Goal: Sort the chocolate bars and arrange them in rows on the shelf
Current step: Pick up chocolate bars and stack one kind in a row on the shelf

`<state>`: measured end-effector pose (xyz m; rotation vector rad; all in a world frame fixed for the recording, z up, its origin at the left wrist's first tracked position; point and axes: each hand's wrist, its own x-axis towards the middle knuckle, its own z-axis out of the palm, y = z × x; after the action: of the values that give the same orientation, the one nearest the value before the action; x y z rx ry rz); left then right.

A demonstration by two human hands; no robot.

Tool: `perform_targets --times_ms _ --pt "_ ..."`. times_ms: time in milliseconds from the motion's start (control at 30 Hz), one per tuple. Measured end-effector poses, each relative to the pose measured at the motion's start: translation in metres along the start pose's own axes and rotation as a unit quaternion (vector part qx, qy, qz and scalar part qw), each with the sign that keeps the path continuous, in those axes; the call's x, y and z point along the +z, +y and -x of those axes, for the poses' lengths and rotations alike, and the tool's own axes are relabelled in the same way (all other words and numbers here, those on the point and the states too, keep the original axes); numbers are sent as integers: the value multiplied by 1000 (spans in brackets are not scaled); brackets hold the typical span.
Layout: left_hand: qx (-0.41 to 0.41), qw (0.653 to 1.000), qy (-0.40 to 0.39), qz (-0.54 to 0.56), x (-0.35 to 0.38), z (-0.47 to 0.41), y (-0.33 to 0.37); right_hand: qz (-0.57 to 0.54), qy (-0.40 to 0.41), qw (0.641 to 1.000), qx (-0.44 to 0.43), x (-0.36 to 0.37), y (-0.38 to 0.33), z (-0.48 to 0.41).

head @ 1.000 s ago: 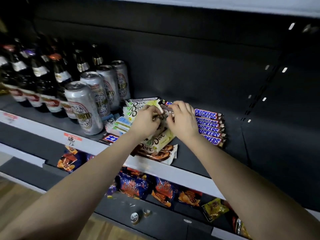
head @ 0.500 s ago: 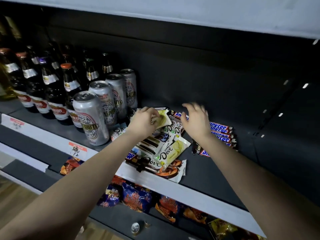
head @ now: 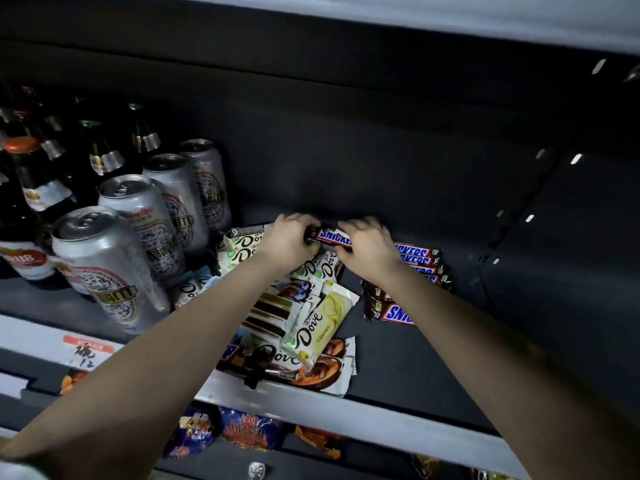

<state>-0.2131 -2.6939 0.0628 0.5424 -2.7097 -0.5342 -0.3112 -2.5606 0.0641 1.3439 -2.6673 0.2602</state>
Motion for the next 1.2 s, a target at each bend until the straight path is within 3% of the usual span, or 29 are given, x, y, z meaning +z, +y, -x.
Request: perform_targets --times_ms 267,433,600,733,1000,1200 --pt "9 1000 -4 -4 8 -11 -1 11 -21 1000 4 11 1 -7" --pt "47 997 50 22 4 -13 -3 -6 23 1000 -8 7 1 -9" --pt "48 991 102 66 -12 -11 -7 -68 123 990 -10 3 -7 -12" --pt "40 985 141 87 -28 -2 -10 -75 135 988 -19 -1 -14 -11" --pt "39 984 149 89 -32 16 5 -82 152 985 -20 -12 -7 12" --pt "86 982 141 91 -17 30 29 -54 192 980 -21 -18 18 49"
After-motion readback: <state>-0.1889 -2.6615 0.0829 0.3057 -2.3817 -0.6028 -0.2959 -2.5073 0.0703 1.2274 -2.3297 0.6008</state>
